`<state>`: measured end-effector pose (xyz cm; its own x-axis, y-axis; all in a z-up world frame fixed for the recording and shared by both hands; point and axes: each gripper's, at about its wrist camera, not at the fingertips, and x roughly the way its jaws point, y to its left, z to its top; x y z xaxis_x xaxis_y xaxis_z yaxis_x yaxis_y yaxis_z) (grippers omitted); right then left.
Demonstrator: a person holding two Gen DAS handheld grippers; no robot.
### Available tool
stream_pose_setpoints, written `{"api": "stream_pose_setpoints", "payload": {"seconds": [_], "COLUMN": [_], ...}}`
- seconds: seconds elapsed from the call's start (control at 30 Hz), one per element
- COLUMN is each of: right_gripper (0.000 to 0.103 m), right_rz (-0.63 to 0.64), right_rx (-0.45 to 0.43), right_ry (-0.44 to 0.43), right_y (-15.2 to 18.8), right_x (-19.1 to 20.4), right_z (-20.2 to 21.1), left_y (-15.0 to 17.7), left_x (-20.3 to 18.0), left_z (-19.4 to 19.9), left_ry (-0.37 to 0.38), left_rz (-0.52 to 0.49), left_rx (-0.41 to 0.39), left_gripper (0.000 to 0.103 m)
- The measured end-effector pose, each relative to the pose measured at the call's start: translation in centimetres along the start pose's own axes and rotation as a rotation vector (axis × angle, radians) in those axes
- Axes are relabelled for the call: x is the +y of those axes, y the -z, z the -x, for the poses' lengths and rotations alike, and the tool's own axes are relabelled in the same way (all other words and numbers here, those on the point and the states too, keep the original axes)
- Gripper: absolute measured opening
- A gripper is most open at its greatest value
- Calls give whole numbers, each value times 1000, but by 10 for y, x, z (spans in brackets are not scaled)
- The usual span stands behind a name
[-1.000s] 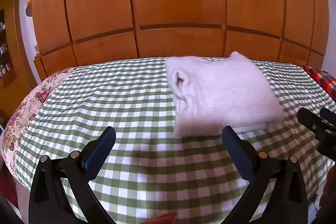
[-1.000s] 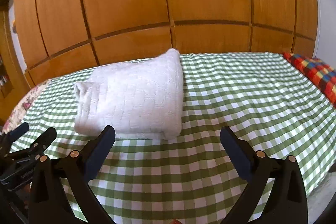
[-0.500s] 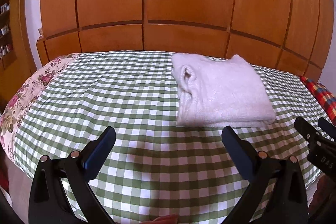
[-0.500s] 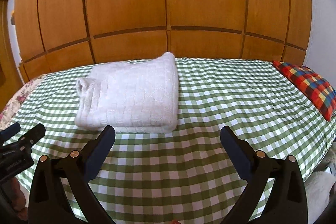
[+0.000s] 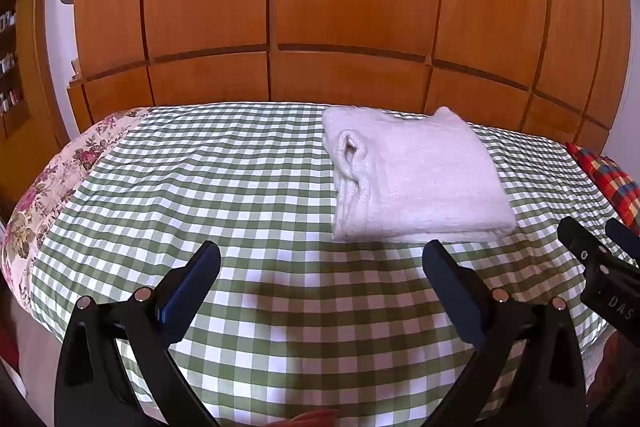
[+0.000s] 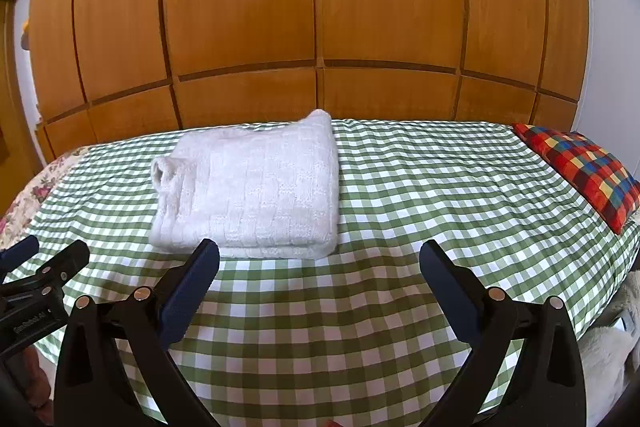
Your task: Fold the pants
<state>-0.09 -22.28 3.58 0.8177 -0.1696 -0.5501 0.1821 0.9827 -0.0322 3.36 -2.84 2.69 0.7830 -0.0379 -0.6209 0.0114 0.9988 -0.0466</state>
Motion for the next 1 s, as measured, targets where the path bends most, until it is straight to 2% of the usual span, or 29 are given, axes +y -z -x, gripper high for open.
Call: {"api": "stream_pose_setpoints", "payload": {"seconds": [1.0], "right_gripper": [99], "right_rz": [1], "right_rx": [14], "right_ry": [-13], "right_y": [1], "right_x": [1], "right_z": [-3], "left_y": [3], "left_x": [-2], "left_z": [-3], "left_ry": [7], "left_rz": [6], "left_rx": [18], "left_gripper": [101]}}
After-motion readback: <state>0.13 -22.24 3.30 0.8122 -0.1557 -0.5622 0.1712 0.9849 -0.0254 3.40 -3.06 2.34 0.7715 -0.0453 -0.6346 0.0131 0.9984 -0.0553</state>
